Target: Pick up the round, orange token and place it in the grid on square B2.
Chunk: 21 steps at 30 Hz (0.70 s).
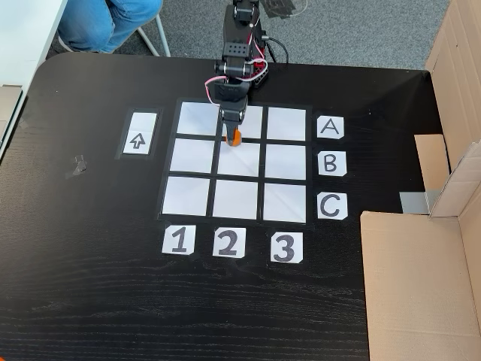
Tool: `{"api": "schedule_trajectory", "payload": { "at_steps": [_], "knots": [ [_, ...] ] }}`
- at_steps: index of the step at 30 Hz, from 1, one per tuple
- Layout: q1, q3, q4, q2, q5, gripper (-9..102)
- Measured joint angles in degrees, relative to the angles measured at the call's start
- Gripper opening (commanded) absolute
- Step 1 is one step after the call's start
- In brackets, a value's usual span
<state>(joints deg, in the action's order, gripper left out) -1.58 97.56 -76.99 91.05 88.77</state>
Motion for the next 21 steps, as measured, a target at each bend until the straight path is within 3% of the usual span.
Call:
{"api": "schedule_trajectory", "payload": {
  "at_steps": [21],
  "knots": [
    [-2.7,1.1,8.1,-11.7,3.7,-1]
  ]
}}
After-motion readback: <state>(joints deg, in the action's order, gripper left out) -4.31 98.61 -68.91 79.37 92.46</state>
